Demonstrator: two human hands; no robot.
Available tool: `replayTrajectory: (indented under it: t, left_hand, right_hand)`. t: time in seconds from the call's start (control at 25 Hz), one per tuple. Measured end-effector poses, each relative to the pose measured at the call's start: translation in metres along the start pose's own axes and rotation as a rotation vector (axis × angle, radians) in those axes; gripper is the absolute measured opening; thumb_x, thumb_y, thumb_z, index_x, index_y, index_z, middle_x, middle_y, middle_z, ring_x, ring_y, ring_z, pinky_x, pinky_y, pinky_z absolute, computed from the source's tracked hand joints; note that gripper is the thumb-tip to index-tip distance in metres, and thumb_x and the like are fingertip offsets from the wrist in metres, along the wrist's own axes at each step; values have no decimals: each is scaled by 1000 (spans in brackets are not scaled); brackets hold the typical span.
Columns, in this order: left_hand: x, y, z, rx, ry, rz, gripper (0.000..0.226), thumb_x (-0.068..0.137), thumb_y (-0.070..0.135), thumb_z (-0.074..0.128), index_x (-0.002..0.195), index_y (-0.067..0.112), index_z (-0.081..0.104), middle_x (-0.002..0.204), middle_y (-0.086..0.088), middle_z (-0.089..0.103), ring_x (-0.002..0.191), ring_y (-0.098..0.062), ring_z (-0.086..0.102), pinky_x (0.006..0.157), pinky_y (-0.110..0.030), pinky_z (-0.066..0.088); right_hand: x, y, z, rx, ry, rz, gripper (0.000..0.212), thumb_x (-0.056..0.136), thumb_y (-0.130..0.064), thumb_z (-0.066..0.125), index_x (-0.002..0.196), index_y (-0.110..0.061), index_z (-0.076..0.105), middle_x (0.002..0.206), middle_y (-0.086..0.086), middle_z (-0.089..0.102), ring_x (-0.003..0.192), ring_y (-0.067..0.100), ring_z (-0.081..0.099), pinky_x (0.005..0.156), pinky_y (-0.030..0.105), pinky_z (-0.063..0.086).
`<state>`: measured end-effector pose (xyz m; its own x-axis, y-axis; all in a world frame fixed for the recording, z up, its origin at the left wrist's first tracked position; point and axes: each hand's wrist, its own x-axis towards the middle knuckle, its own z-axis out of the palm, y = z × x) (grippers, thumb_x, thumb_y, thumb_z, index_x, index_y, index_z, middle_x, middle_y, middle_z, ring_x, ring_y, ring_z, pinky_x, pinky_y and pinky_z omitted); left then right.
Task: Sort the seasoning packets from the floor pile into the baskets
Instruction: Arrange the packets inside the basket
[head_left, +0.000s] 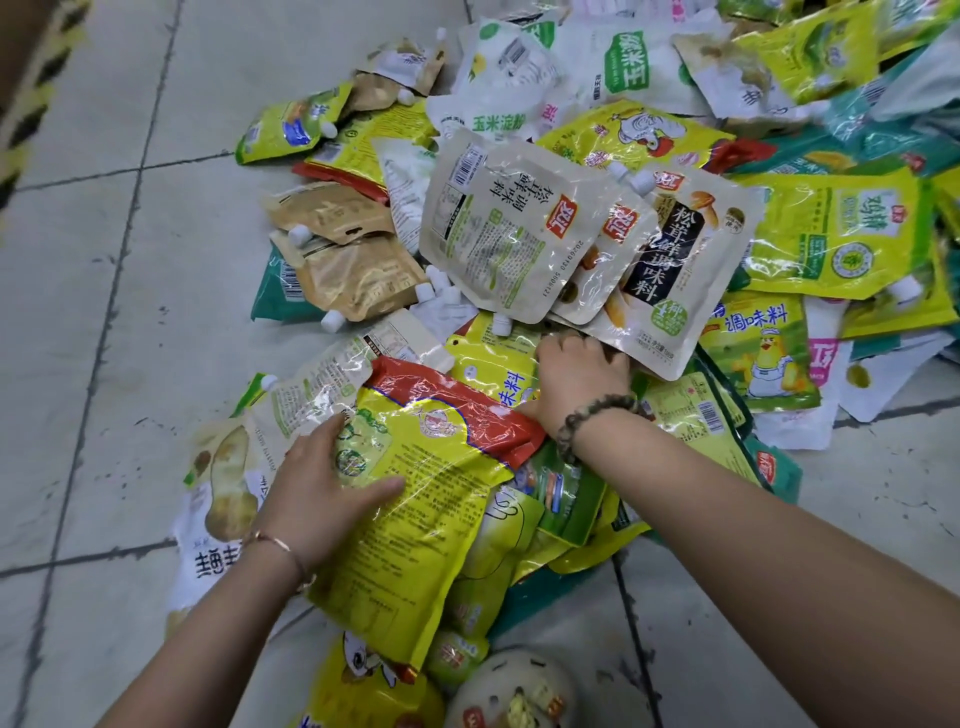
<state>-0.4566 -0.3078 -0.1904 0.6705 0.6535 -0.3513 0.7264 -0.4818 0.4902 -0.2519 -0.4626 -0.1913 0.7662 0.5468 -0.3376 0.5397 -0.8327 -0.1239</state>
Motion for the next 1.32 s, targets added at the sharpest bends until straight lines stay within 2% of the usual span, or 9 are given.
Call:
replayTrajectory:
  t: [0.12,0.28,0.4,0.72,0.92,1.04,1.12,1.2,1.32]
  left_hand:
    - [-6,-14,4,63,-41,-85,110,51,54,83,141,18,31,141,-8,43,125,-27,45,98,-38,39]
    - [6,-12,8,128,-64,-135,98,53,60,78,131,15,40,126,-9,58,108,-29,58,74,-31,41]
    - [10,-12,7,166,-38,-104,88,58,62,74,125,12,46,120,-10,62,102,-29,59,69,-30,40]
    - [7,-6,7,25,11,-76,82,65,52,76,129,9,50,127,-14,58,112,-33,55,87,-38,44]
    - [5,25,12,-214,73,-81,74,67,40,81,126,5,54,125,-17,59,115,-32,54,100,-46,41]
    - [-3,62,18,-368,102,-24,75,58,48,77,116,5,60,113,-14,65,105,-31,60,95,-46,46]
    - [-9,90,24,-409,109,17,61,66,40,81,111,4,60,108,-10,66,100,-26,61,89,-37,46]
    - [-17,120,29,-451,132,92,30,74,25,77,96,15,59,90,2,65,87,-19,60,76,-26,40]
    - [-28,162,29,-479,105,192,23,77,20,74,95,18,60,86,5,61,82,-15,57,73,-23,36]
  right_hand:
    - [5,-2,-3,23,-95,100,78,71,-52,73,129,-12,41,128,8,50,121,27,45,92,44,39]
    - [4,-1,-10,45,-201,101,47,78,-45,69,113,-16,56,101,3,58,91,20,55,68,32,42]
    - [-2,4,-14,81,-224,68,33,85,-41,62,108,-18,57,106,3,60,83,19,51,61,27,41]
    - [-55,72,-4,453,-37,217,28,89,-30,59,99,-7,49,86,10,56,78,26,54,64,32,40]
    - [-94,98,-1,820,119,269,42,86,-14,63,127,-12,53,118,9,63,107,27,58,91,43,47]
    - [-118,112,-7,983,261,319,23,84,-7,63,101,-22,60,94,-1,68,87,19,64,83,41,52]
    - [-135,123,-16,1054,358,362,28,84,-4,63,89,-30,56,83,-11,65,70,1,63,71,26,54]
    - [-153,138,-28,1095,480,410,31,84,-1,62,83,-31,54,78,-12,63,58,-9,59,56,9,47]
    - [-182,163,-53,1107,631,501,21,85,-2,61,88,-21,54,72,-7,60,49,-9,55,47,7,42]
